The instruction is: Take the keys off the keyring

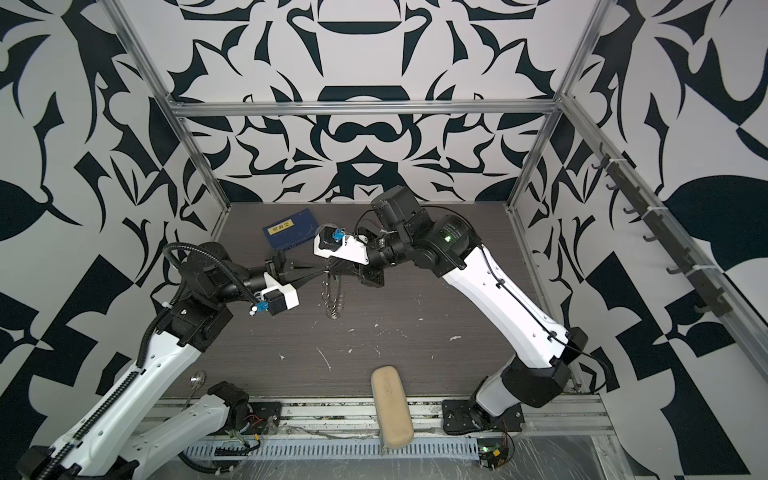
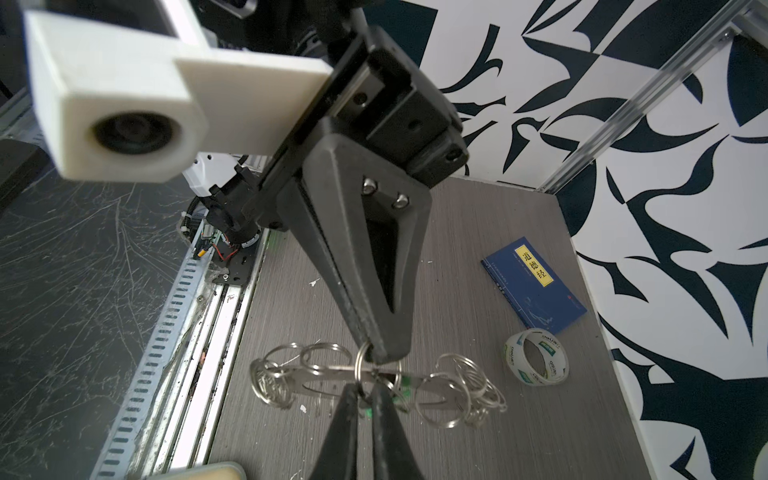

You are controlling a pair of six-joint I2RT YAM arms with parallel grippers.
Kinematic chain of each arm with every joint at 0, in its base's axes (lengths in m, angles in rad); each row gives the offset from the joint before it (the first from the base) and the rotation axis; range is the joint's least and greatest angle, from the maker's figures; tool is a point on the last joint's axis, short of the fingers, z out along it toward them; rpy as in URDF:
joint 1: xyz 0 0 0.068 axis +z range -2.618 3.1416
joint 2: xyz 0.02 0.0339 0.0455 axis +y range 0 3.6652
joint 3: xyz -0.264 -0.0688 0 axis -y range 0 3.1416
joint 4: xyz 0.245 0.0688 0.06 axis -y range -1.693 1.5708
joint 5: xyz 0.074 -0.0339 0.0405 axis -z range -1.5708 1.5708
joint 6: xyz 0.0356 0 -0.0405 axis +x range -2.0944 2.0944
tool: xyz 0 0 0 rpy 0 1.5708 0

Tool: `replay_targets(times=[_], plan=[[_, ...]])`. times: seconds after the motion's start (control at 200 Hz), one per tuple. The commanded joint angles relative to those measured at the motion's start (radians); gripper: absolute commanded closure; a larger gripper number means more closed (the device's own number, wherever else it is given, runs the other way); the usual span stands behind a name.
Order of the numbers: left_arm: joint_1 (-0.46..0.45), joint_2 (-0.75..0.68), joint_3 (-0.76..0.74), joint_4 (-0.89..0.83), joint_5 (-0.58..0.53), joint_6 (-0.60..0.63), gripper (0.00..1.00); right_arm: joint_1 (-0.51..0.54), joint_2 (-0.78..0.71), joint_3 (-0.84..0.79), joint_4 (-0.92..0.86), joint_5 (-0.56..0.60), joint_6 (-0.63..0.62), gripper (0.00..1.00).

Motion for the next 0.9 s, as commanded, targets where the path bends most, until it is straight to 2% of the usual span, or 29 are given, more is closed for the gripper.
replay_targets(times=[0.0, 0.125, 0.23, 0.555, 0.785, 0.895], plan=[[-0.003, 0.001, 0.013, 0.039, 0.031, -0.007, 1.00, -0.002, 0.001, 0.037, -0.020, -0.034, -0.016, 0.88], [-0.003, 0.004, 0.015, 0.039, 0.038, -0.010, 1.00, -0.002, 0.007, 0.043, -0.021, -0.037, -0.020, 0.79], [-0.004, 0.002, 0.013, 0.041, 0.040, -0.011, 1.00, -0.002, 0.015, 0.049, -0.025, -0.034, -0.023, 0.77], [-0.003, 0.005, 0.016, 0.028, 0.030, -0.010, 1.00, 0.003, 0.045, 0.104, -0.089, -0.043, -0.050, 1.00], [-0.003, 0.005, 0.022, 0.017, 0.019, -0.010, 1.00, 0.006, 0.047, 0.117, -0.094, -0.006, -0.058, 1.00], [-0.003, 0.007, 0.029, -0.017, -0.001, 0.002, 1.00, 0.005, 0.058, 0.152, -0.107, 0.008, -0.025, 1.00]])
